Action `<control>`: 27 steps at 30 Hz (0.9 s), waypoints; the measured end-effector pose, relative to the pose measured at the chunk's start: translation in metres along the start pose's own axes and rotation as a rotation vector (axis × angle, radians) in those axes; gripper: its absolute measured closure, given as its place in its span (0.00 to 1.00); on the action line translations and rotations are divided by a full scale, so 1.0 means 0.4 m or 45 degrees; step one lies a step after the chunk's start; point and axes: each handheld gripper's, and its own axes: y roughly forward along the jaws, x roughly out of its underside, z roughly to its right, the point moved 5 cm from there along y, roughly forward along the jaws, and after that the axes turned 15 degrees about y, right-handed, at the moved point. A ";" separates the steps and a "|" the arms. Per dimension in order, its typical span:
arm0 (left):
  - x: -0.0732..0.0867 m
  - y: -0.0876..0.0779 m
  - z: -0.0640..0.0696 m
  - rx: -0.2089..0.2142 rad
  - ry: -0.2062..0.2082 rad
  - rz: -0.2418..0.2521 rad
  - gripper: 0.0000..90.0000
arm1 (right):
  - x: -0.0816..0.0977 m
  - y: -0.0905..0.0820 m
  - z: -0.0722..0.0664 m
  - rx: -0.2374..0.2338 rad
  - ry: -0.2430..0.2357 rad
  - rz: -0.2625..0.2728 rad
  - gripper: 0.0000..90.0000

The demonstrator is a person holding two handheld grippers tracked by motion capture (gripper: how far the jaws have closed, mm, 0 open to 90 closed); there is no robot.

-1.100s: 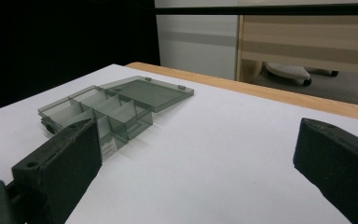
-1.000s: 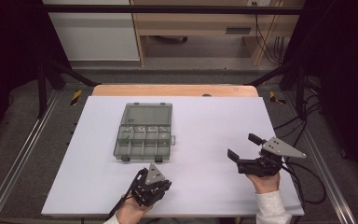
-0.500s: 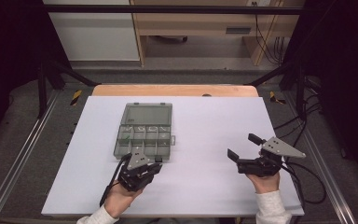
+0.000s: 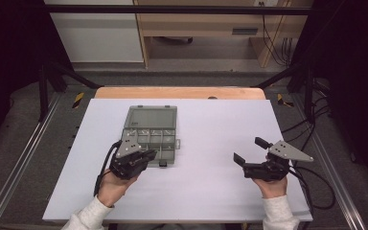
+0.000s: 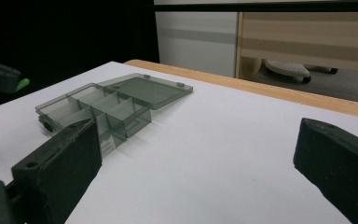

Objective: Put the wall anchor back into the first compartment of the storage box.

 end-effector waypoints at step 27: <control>0.049 0.056 -0.223 -0.137 -0.090 -0.034 0.93 | 0.000 0.001 0.001 0.003 0.000 -0.001 0.02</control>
